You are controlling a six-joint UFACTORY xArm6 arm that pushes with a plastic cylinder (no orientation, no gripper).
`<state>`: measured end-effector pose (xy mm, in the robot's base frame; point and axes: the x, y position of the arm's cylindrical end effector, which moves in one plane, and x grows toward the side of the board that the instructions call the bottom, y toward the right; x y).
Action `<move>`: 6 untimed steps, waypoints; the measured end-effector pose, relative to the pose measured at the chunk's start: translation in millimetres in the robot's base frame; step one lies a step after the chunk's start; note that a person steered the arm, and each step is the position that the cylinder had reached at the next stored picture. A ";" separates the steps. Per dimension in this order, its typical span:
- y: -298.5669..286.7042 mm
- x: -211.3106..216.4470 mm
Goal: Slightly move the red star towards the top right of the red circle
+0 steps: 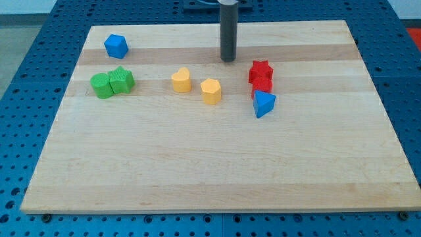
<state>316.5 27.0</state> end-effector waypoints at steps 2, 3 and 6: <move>70.5 16.7; 121.2 38.0; 157.7 75.4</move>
